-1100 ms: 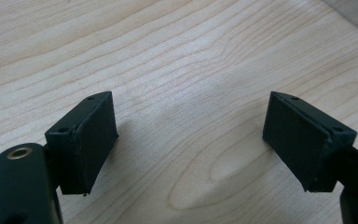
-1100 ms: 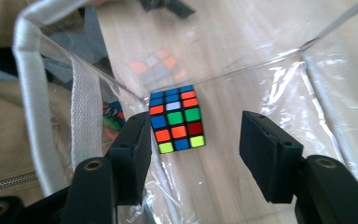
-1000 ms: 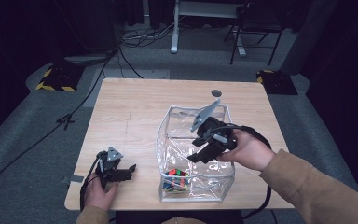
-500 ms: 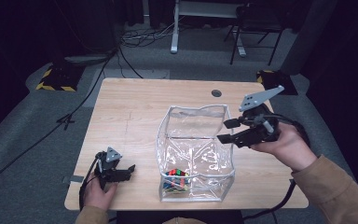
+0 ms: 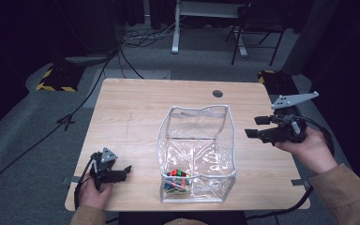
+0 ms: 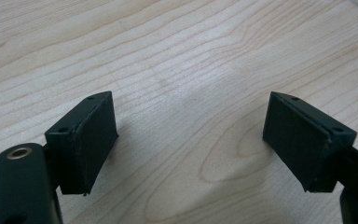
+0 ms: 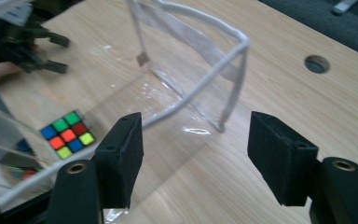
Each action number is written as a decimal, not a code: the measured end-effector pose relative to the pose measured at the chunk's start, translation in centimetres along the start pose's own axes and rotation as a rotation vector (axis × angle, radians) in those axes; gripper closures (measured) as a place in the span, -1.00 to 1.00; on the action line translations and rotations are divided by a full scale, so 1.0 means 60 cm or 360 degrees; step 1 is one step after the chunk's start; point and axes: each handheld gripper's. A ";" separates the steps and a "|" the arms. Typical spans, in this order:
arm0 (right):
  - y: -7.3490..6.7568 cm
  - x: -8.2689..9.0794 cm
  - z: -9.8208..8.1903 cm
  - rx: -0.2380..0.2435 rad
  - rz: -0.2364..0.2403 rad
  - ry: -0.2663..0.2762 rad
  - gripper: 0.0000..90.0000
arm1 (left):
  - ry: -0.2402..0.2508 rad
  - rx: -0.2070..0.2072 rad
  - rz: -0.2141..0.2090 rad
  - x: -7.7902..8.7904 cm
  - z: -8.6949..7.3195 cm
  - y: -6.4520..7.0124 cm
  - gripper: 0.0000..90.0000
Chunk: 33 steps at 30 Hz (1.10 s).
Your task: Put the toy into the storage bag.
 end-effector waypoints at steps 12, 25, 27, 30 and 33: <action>0.072 -0.036 -0.108 -0.0170 -0.0193 -0.0017 -0.51 | -0.0014 -0.0055 -0.0037 0.004 -0.002 -0.014 -0.60; 0.113 -0.089 -0.215 -0.0415 -0.0188 -0.0039 -0.70 | -0.0015 -0.0054 -0.0034 0.004 -0.002 -0.014 -0.61; 0.113 -0.098 -0.229 -0.0412 -0.0186 -0.0052 -0.79 | -0.0015 -0.0054 -0.0034 0.004 -0.002 -0.014 -0.62; 0.108 -0.117 -0.251 -0.0376 -0.0204 -0.0069 -0.94 | -0.0015 -0.0054 -0.0033 0.004 -0.002 -0.014 -0.62; 0.105 -0.127 -0.262 -0.0358 -0.0217 -0.0077 -1.00 | -0.0015 -0.0054 -0.0034 0.004 -0.002 -0.014 -0.62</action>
Point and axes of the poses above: each handheld gripper's, and its own axes: x roughly backward along the jaws, z roughly out of its top, y roughly to its right, and after that the axes turned 3 degrees about x, right-handed
